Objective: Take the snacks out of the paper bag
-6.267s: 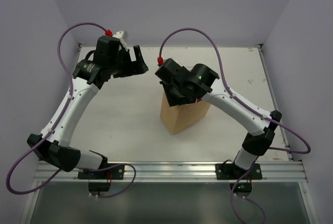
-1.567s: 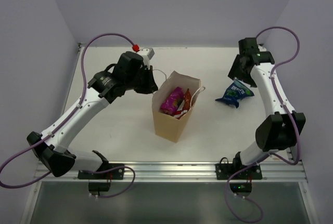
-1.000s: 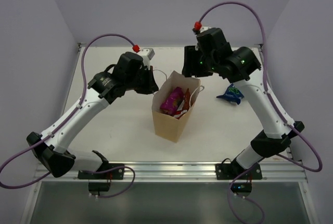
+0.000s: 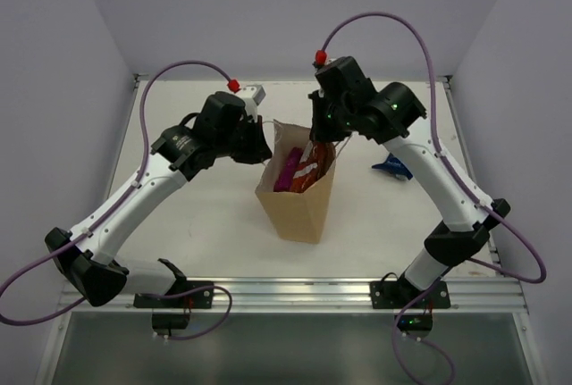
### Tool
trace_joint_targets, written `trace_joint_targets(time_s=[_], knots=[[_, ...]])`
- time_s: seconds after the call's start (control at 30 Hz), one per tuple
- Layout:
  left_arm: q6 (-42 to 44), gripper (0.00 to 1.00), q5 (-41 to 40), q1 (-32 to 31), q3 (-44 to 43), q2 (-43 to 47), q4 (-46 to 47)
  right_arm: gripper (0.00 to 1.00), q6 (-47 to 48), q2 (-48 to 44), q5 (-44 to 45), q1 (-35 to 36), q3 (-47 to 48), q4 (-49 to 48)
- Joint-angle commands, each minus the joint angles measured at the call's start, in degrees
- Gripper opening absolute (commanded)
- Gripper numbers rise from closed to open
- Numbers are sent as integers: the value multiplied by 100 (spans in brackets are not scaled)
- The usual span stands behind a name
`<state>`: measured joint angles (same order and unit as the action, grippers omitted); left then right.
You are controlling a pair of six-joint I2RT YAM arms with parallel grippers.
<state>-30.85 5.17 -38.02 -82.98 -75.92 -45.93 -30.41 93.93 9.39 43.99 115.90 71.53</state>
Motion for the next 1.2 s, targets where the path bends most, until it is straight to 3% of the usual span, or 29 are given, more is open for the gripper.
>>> trace_joint_targets(time_s=[0.0,0.1,0.27,0.57,0.7,0.93,1.0,1.17], knots=[[9,0,80,-21,63,113,330,0,132,45,46,5,1319,378],[0,0,90,-21,54,86,374,0,254,90,133,5,1936,337],[-9,0,107,-21,54,77,383,0,554,-243,126,-48,1972,-323],[-44,0,450,-30,-122,139,796,0,466,-147,-288,-74,1664,-578],[-26,0,239,-21,-78,139,569,0,589,20,-122,-74,2445,-587],[-35,0,19,-30,71,156,401,0,782,-621,19,-83,2428,-1703],[-44,0,-42,-30,71,174,366,0,870,-840,299,-83,2394,-1852],[-70,0,-244,-30,-42,209,217,0,1248,-1324,2239,-573,1815,-1958]])
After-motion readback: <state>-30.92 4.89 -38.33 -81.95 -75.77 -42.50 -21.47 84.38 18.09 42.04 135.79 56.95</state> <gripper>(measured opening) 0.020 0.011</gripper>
